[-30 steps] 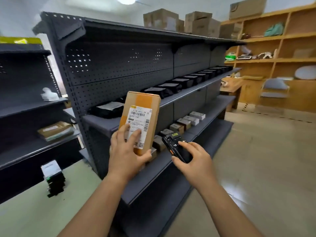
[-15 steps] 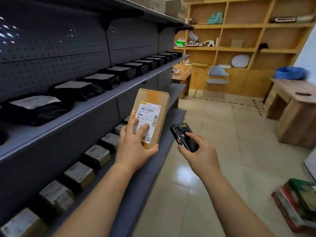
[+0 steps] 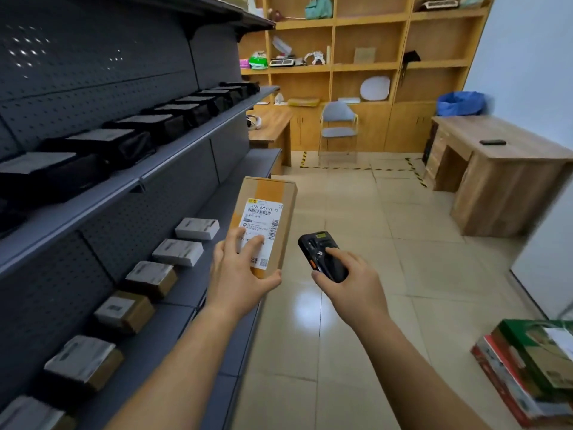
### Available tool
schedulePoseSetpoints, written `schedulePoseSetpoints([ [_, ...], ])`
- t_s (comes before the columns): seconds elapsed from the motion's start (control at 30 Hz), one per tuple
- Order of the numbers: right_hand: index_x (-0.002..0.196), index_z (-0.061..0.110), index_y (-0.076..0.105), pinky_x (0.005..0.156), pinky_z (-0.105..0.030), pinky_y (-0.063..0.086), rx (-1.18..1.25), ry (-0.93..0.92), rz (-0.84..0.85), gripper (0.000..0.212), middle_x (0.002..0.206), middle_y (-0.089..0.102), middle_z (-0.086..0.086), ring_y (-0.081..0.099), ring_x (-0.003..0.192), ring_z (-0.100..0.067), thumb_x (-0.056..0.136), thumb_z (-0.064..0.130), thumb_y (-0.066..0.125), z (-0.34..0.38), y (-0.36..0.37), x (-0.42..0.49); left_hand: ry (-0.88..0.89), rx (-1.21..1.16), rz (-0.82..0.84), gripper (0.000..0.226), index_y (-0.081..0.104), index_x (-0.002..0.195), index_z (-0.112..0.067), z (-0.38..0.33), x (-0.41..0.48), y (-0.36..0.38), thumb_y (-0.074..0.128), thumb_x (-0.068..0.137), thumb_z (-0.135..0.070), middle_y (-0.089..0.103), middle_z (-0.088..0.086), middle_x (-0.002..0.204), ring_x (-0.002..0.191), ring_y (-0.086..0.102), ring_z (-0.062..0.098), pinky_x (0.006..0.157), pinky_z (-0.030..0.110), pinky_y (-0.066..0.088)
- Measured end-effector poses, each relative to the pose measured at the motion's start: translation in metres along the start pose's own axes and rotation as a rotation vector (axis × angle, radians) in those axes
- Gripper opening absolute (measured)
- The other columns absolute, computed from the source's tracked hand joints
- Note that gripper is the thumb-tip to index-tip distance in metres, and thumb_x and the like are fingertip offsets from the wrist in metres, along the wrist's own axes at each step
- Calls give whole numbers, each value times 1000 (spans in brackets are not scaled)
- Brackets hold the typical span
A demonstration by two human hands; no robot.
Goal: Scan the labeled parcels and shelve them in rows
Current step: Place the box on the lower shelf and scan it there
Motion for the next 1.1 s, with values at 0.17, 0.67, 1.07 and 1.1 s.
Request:
schedulePoseSetpoints([
  [0.17, 126, 35, 61, 85, -26, 46, -7, -1, 17, 51, 109, 57, 17, 53, 99, -5, 77, 45, 75, -21, 16, 111, -50, -3, 8, 70, 50, 135, -33, 6, 95, 52, 75, 72, -51, 22, -12, 149, 135, 22, 18, 106, 42, 38],
  [0.67, 129, 30, 62, 82, -22, 44, -66, -44, 189, 53, 108, 56, 17, 52, 100, -4, 79, 41, 75, -77, 154, 424, -246, -7, -24, 73, 51, 134, -31, 121, 359, 207, 70, 69, -58, 26, -9, 147, 132, 25, 18, 105, 46, 40],
  [1.07, 126, 32, 62, 77, -22, 44, 7, -181, 509, 50, 111, 58, 14, 56, 97, -7, 79, 39, 76, -104, 301, 629, -568, 89, -150, 72, 49, 135, -33, 214, 495, 261, 73, 71, -54, 20, -13, 147, 132, 22, 17, 104, 37, 35],
  [1.1, 126, 31, 63, 78, -22, 44, 2, -230, 546, 50, 111, 59, 13, 57, 98, -9, 79, 39, 77, -103, 315, 644, -619, 99, -176, 73, 49, 136, -33, 222, 499, 264, 74, 71, -54, 20, -13, 148, 132, 23, 18, 104, 38, 36],
])
Point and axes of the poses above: each hand's wrist, its own x-axis towards the middle knuckle, its own y-axis out of the palm, z = x × y, the point moved 6 cm from there along x, towards the middle knuckle
